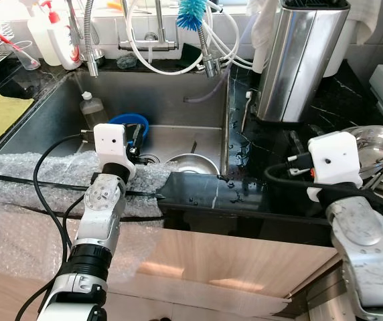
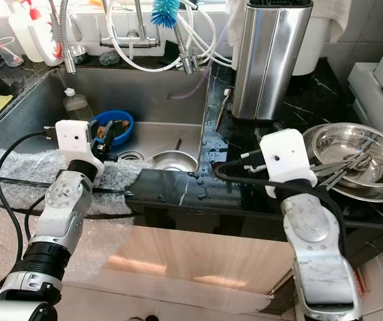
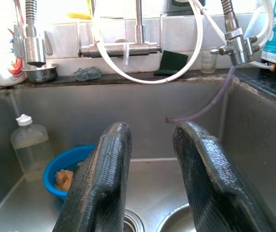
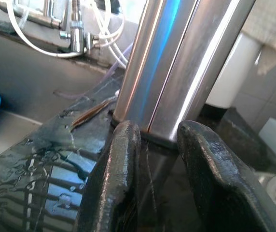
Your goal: Kitchen organization
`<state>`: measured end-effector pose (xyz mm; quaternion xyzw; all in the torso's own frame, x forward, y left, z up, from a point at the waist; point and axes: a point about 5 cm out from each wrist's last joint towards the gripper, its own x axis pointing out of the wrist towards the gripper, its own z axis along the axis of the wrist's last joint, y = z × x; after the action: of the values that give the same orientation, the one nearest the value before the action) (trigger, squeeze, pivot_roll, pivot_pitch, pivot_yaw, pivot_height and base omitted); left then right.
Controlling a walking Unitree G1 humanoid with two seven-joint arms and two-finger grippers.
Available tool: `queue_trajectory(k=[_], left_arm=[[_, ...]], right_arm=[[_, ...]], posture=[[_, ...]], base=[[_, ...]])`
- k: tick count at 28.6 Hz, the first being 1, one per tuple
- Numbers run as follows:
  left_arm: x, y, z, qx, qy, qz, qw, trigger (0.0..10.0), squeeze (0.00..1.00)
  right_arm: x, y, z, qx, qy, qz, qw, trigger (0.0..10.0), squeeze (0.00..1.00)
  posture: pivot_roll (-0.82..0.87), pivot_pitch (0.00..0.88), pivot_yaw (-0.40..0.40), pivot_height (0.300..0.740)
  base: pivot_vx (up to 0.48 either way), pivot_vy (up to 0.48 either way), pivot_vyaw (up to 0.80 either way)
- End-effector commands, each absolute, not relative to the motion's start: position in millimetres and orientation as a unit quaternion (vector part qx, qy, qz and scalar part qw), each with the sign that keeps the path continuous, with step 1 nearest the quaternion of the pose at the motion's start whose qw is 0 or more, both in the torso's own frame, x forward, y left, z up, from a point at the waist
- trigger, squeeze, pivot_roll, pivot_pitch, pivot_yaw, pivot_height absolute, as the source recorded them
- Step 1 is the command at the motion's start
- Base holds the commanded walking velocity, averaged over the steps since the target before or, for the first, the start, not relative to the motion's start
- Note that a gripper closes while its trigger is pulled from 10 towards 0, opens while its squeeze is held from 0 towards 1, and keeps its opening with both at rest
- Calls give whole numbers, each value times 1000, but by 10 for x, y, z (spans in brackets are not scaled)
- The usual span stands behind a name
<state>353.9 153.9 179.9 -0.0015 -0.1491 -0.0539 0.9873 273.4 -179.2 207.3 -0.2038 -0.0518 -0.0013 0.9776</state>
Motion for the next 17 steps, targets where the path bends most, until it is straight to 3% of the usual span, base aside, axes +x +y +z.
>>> queue_trajectory(k=[1, 8, 17], left_arm=[[3549, 1573, 1817, 9, -153, -48, 987, 10000, 0], [3562, 1576, 1841, 6, -159, -42, 986, 10000, 0], [3544, 1575, 1828, 4, -161, -40, 986, 10000, 0]], right_arm=[[2762, -1757, 2058, -195, -49, -6, 980, 10000, 0], [2835, -1588, 2204, -182, -91, 24, 979, 10000, 0], [2868, -1593, 2321, -177, -108, 19, 978, 10000, 0]], posture=[[-135, 99, 71, 740], [-130, 95, 69, 740], [-132, 97, 67, 740]], base=[[0, 0, 0], [0, 0, 0], [0, 0, 0]])
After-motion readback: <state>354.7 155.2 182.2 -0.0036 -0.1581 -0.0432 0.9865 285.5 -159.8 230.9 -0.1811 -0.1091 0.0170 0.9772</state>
